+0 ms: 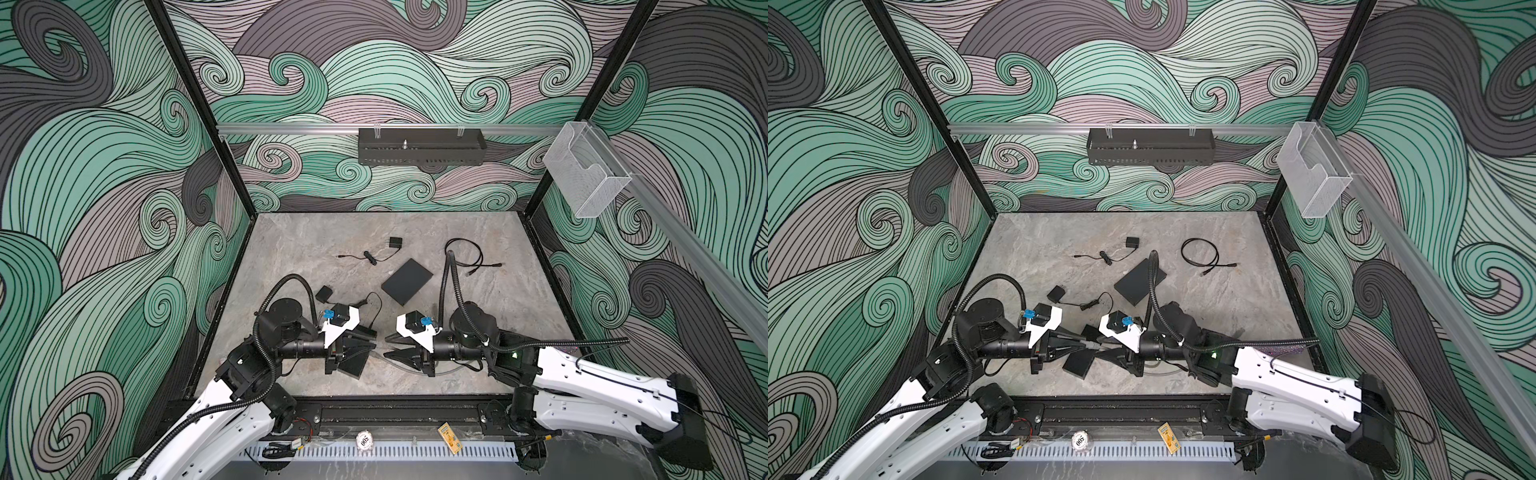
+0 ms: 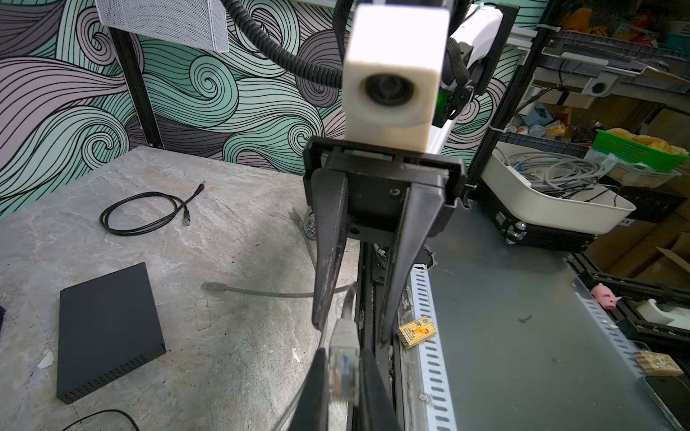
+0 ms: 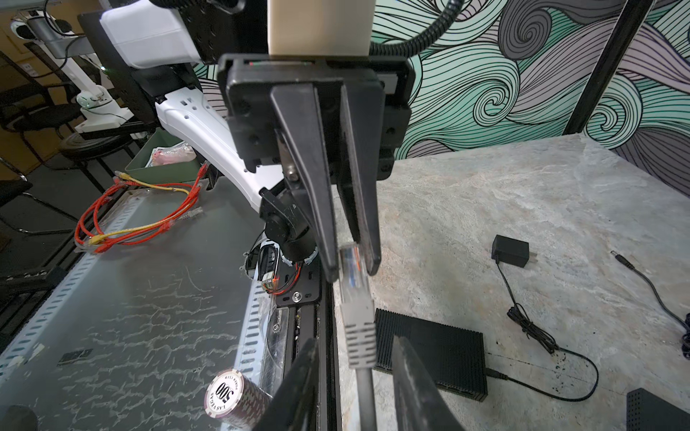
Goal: Insert the plug into the switch port
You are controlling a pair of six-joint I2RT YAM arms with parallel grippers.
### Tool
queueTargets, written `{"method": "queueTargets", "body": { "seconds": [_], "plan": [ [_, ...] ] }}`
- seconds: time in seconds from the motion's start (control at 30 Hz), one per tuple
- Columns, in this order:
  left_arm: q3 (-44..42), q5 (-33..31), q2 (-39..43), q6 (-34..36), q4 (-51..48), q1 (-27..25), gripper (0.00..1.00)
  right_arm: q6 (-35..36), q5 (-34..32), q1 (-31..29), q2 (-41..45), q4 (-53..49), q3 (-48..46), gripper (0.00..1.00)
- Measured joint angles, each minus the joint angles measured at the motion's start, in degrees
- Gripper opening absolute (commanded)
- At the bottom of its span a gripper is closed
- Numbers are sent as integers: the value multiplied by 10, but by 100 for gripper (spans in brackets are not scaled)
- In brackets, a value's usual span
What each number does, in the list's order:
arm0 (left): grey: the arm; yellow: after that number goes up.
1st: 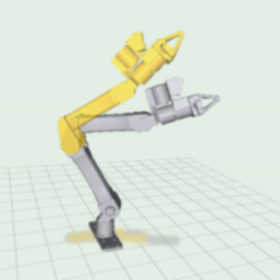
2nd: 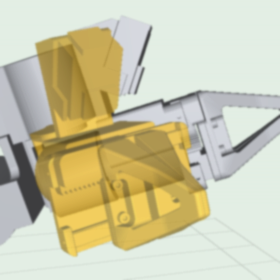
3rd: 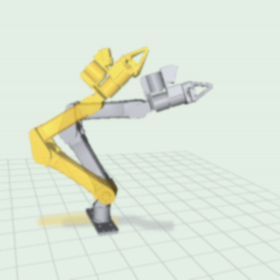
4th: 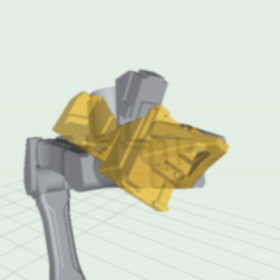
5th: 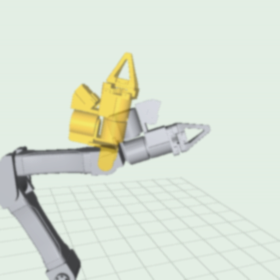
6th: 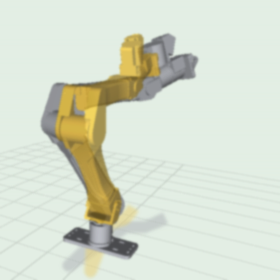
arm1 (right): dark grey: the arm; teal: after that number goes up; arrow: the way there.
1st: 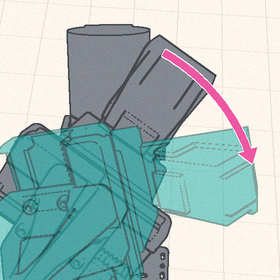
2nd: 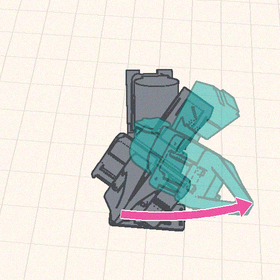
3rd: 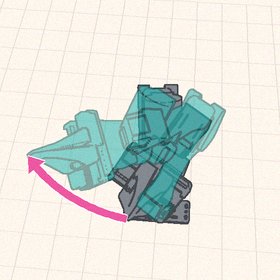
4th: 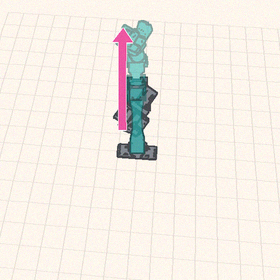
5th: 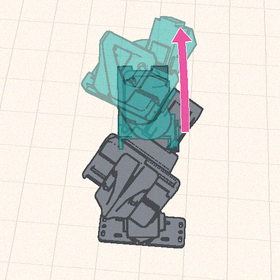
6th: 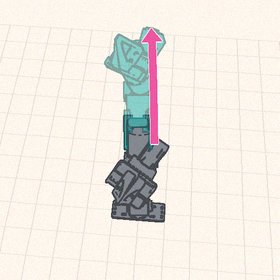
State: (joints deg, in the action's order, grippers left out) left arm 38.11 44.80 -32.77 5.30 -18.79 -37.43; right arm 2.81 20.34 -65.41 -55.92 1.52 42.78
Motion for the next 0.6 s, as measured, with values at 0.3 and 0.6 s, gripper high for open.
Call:
{"method": "queueTargets", "body": {
  "seconds": [0.3,0.6],
  "plan": [
    [0,0,0,0,0,0,0,2,0,0,-20,-1,9,20],
    [0,0,0,0,4,0,0,2,4,0,-23,-10,16,16]
  ]
}}
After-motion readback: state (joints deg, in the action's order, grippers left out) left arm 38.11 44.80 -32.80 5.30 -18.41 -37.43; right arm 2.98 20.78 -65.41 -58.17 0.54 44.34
